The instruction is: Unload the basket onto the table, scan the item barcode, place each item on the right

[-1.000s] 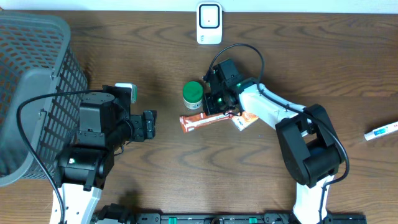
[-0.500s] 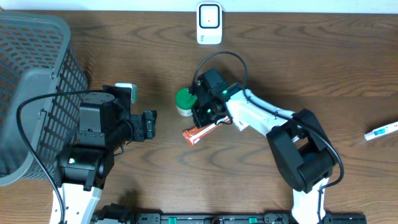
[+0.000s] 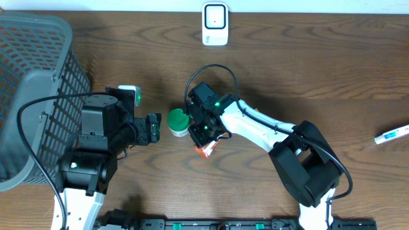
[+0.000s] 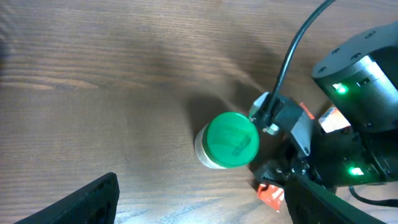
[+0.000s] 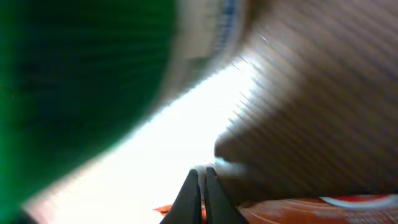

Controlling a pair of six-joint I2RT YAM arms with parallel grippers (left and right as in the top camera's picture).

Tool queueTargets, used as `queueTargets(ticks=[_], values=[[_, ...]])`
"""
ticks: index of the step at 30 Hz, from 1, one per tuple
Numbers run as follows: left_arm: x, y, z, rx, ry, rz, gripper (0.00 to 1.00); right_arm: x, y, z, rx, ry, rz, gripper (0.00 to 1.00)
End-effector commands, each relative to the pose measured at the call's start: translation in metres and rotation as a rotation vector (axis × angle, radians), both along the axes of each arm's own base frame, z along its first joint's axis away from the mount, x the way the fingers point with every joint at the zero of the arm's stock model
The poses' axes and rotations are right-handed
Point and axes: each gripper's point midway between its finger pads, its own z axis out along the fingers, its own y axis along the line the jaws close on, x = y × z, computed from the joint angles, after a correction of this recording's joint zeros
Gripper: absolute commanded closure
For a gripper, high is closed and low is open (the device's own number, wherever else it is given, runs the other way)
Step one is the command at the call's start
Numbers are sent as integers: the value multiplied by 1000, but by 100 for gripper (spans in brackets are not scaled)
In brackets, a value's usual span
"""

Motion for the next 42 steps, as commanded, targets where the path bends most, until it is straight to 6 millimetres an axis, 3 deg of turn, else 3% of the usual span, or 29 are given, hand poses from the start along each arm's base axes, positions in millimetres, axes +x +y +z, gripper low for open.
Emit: queueTargets(ticks=[1,4,9,10,11,13,15,20,27,33,42], values=[[0,4,-2,8,4,18,14,11,-12,18,-46,-93,-47,92],[0,4,-2,8,4,18,14,25,-17,48,-12,-170,-79,55],[0,4,-2,8,4,18,14,34,-35,94,42,-204,-197,41],[0,4,-2,8,4,18,14,34,-42,97,35,-191,-227,43],[0,4,-2,8,4,18,14,33,-50,99,24,-173,-258,51],[0,4,-2,8,4,18,14,30,-64,96,-10,-123,-317,79],[0,4,-2,7,3,18,14,28,-71,90,-36,-89,-346,98],[1,3,-3,7,8,17,14,26,-71,72,-74,-43,-384,99],[6,-8,-17,-25,64,-34,14,32,-90,37,-183,-22,-491,99],[11,-9,-25,-22,91,-34,14,25,-97,28,-211,-11,-491,99],[11,-9,-25,-22,88,-34,14,22,-141,5,-352,-34,-565,99]])
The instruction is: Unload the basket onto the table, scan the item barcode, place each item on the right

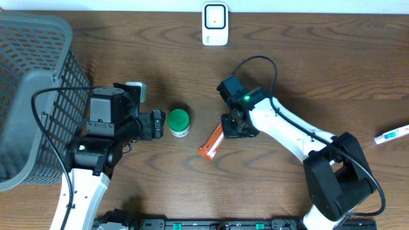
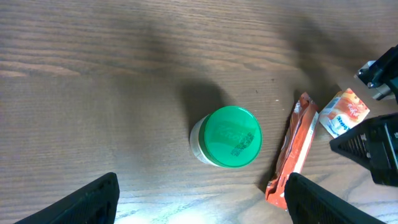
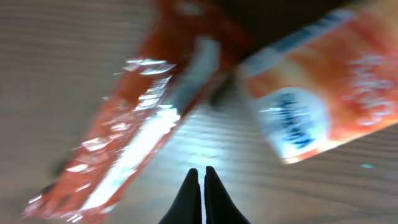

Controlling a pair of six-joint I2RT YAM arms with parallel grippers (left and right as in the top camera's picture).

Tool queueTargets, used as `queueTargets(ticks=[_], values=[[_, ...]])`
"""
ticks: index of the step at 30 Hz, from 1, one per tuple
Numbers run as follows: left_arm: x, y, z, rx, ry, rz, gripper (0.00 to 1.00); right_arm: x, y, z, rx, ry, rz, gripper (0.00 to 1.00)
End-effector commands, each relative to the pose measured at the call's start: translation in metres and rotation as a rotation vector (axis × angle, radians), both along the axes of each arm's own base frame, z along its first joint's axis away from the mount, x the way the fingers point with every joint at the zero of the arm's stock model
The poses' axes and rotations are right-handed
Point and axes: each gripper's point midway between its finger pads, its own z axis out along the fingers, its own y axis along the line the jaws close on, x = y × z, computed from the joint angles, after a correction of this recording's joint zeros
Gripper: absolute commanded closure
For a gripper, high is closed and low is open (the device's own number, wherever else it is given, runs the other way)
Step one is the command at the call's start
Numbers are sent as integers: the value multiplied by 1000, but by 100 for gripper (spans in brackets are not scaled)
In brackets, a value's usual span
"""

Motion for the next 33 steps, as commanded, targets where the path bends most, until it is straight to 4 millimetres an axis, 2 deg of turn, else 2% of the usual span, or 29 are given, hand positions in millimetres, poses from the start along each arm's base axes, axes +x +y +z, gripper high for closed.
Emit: queueTargets(ticks=[1,3,8,13,19,22,25,29,31,33], values=[[0,-1,0,-8,-1,-10,14,-2,-24,-16,-62,3,-56,99],[0,-1,0,-8,-2,-10,14,-2,-25,-24,-47,-6,-55,99],[0,-1,0,-8,-2,-9,14,10,-4,-28,69,-48,-35,96],[0,-1,0,-8,-1,-10,14,25,6,-35,108,-93,-57,95],[0,-1,0,-8,-1,-10,14,38,6,-70,118,-82,-78,96],[0,-1,0,-7,-1,-10,14,46,18,-81,182,-96,-4,96],[0,-1,0,-8,-1,-9,14,52,37,-80,275,-121,58,95],[0,-1,0,-9,-1,-10,14,53,65,-66,423,-133,143,98],[-1,-3,0,-16,0,-16,14,53,67,-64,435,-128,146,99],[-3,-13,3,-52,-6,-77,14,50,66,-65,429,-115,143,99]])
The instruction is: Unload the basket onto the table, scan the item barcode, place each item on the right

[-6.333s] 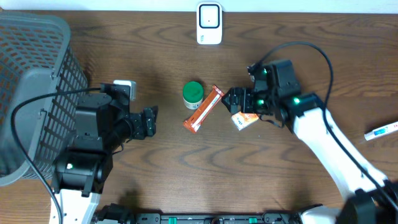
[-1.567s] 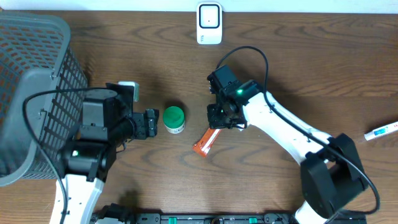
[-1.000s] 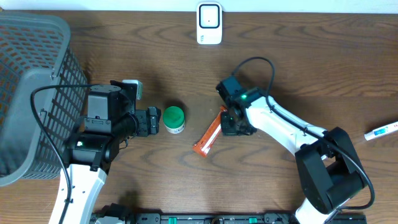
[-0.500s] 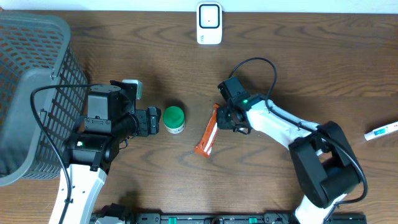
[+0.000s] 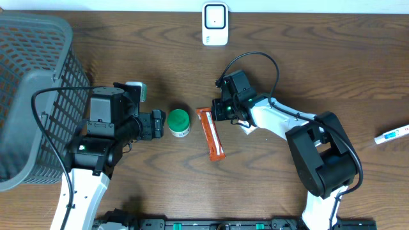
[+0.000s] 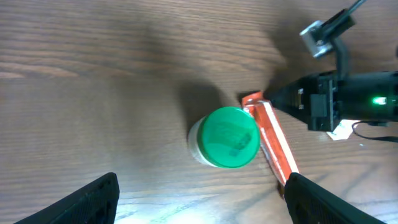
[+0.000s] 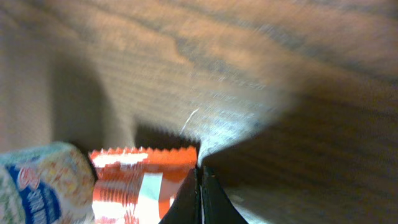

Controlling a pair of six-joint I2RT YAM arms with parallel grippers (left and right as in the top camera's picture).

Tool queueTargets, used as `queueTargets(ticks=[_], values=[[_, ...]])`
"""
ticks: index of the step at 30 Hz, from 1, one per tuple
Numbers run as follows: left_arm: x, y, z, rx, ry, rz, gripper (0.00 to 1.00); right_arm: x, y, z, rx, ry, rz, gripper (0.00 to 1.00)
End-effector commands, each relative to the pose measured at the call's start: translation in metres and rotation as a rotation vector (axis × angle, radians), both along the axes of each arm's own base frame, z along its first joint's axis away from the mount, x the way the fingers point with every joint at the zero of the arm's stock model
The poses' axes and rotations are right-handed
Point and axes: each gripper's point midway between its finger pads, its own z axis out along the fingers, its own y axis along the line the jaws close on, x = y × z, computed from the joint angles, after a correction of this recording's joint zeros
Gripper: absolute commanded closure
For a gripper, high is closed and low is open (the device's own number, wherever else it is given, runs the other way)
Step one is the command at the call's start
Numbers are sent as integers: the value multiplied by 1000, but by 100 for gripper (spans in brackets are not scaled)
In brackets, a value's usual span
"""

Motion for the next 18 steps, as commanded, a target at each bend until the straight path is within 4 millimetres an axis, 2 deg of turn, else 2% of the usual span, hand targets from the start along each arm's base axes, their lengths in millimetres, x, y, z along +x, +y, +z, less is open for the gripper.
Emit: queueTargets(ticks=[1,2,3,5,7,9,10,11,14,16,18], values=[[-5,-20,6,-70,-16,-122,14,-29,-10,-36,-46,112,43,99],[-6,-27,9,-95,-25,-159,15,-30,-14,-38,-59,121,36,99],[-7,-33,12,-123,-35,-190,21,-30,-18,-37,-69,128,28,95],[-6,-40,19,-160,-58,-221,32,-29,-28,-33,-83,145,7,72],[-4,-45,25,-184,-81,-243,47,-28,-40,-22,-86,154,-20,68],[-3,-52,32,-218,-107,-276,72,-24,-52,-3,-85,135,-31,69],[-3,-57,37,-239,-124,-299,88,-21,-60,11,-82,113,-35,72],[-3,-61,41,-257,-137,-316,92,-19,-67,24,-82,94,-47,75],[-1,-71,50,-293,-167,-342,93,-15,-96,63,-101,43,-120,82],[3,-77,52,-325,-161,-330,93,-20,-120,87,-116,33,-177,82],[7,-85,48,-351,-133,-322,93,-31,-138,99,-121,61,-216,78]])
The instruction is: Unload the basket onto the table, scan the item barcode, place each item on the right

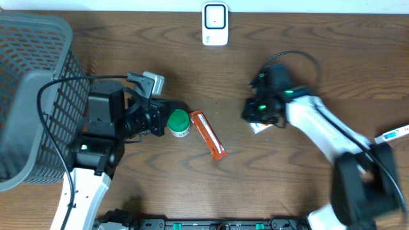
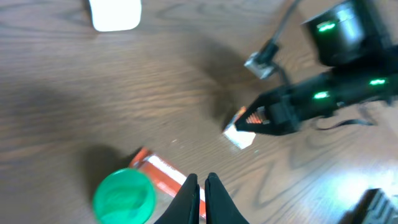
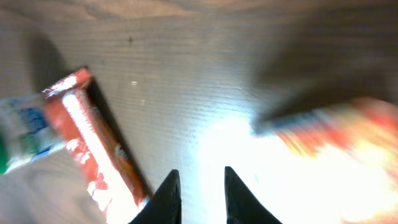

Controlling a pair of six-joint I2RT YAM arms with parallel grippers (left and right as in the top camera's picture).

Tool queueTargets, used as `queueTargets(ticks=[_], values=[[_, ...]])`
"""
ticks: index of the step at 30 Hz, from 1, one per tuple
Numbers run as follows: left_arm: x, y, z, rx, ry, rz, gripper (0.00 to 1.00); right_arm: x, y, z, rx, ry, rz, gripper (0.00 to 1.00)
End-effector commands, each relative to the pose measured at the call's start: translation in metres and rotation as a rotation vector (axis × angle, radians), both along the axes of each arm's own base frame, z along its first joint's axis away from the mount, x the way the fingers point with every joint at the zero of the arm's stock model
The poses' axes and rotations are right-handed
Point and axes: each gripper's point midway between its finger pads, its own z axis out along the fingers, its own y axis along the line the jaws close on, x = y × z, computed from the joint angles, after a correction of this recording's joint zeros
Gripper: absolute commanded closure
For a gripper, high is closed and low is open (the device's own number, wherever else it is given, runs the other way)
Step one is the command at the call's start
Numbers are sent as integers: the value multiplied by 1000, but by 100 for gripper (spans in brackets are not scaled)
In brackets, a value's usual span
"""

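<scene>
An orange snack bar (image 1: 209, 135) lies slanted on the wooden table, just right of a green-lidded jar (image 1: 178, 122). A small white and orange packet (image 1: 260, 127) lies further right. My right gripper (image 1: 248, 116) hovers at the packet's left side, open and holding nothing; its wrist view shows the bar (image 3: 93, 149) on the left and the packet (image 3: 336, 130) as a blur on the right. My left gripper (image 1: 158, 121) is shut on nothing beside the jar (image 2: 124, 198), its tips (image 2: 200, 186) over the bar (image 2: 163, 173). The white scanner (image 1: 215, 24) stands at the far edge.
A grey mesh basket (image 1: 32, 96) fills the left side, next to the left arm. A white tube (image 1: 391, 135) lies at the right edge. The right arm's cable loops above the packet.
My right gripper has gone from the bar's top end to the right, beside the packet, and has opened. My left gripper has shut and its wrist has tilted up. The bar now slants a little more.
At first my right gripper was shut next to the jar, over the bar. Then the bar lay diagonally right of the jar. Then it lay almost upright against the jar with the shut gripper at its top end. Now that gripper is open by the packet.
</scene>
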Motion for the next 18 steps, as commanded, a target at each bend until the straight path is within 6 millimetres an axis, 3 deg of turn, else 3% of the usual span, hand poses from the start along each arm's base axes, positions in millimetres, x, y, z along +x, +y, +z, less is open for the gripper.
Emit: queueTargets(ticks=[1,4,9,18], values=[[0,-18,-11,-66,95,-26,93,-5,-29,29,-26,-38,-53,75],[4,-35,-37,-75,208,-42,93,-22,-42,29,-46,28,-68,62],[15,-59,-77,-37,327,9,93,-35,-44,14,-59,72,-59,67],[28,-47,-106,-37,469,436,93,-49,-47,-12,-62,101,-65,60]])
